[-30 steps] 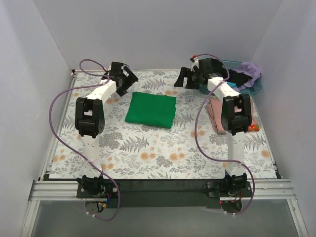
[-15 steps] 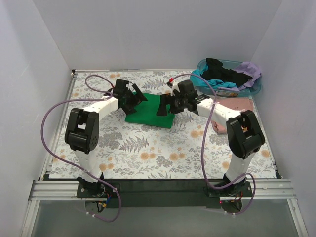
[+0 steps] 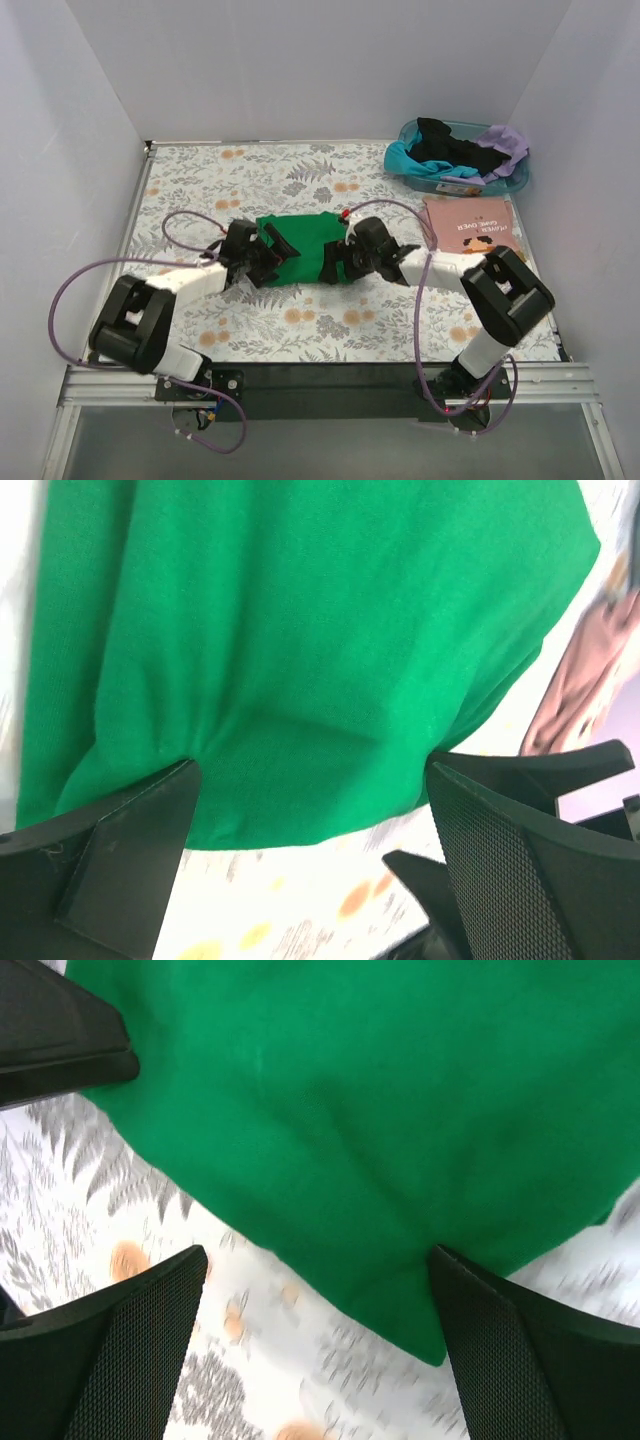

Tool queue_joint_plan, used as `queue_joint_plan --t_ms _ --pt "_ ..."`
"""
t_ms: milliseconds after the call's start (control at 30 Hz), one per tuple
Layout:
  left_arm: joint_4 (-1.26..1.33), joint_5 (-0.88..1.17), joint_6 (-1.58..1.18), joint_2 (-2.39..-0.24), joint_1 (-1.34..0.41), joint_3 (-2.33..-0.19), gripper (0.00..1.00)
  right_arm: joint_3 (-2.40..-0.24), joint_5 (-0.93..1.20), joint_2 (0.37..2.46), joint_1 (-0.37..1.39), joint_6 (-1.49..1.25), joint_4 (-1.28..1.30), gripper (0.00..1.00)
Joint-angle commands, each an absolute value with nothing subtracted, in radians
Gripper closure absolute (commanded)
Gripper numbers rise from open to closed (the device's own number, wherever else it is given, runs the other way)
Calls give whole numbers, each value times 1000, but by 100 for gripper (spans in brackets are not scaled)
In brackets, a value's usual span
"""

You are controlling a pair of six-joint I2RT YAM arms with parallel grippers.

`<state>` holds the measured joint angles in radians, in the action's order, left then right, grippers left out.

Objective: Fold and stack the t-shirts
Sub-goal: Fold the tshirt, then neatly place the folded tshirt to the corner

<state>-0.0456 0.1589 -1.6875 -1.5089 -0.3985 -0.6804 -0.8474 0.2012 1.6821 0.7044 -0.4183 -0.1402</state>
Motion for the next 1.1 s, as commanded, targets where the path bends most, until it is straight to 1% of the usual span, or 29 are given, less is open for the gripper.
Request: queue_joint_plan --t_ms 0,33,100,133,167,233,267,333,433,567,600,700,733,833,900,967,1067 --pt "-228 94 -1749 -1390 -442 -479 2 -681 94 1576 774 -498 -52 2" --pt "-242 94 -1764 -1283 -449 -397 2 -646 62 1550 814 -509 -55 2" --pt "-252 129 -1790 -1168 -460 -335 2 -566 38 1484 859 -563 -60 2" --pt "-276 138 -1807 -1113 -474 -296 2 -548 14 1465 909 -574 -61 2" --pt "-294 144 -1813 -1000 -480 -287 2 -537 5 1448 931 -590 -60 2" --pt "-346 135 -1827 -899 -494 -281 2 -525 -30 1393 984 -618 -51 2" --pt "-415 118 -1836 -809 -495 -297 2 -531 -47 1373 998 -623 -43 1" --pt "-493 53 -1812 -749 -502 -328 2 -558 -84 1319 1020 -615 -26 2" --pt "-634 -64 -1801 -726 -503 -437 2 -624 -107 1289 1029 -583 -2 2" --pt "-776 -191 -1801 -770 -502 -584 2 -702 -162 1266 1032 -529 86 2" --pt "-797 -218 -1805 -790 -502 -633 2 -716 -216 1252 1032 -528 121 2" --pt "-851 -319 -1836 -811 -502 -679 2 -738 -314 1224 1032 -514 153 2" --pt "-865 -336 -1839 -821 -500 -699 2 -739 -377 1218 1031 -514 170 2" --pt "-853 -385 -1839 -819 -502 -710 2 -735 -445 1216 1014 -505 178 2" --pt "-838 -385 -1833 -812 -500 -698 2 -739 -446 1233 996 -502 179 2" --pt "-816 -376 -1833 -801 -500 -669 2 -742 -436 1256 962 -509 181 1" --pt "-787 -362 -1826 -792 -500 -644 2 -765 -373 1325 911 -515 179 5"
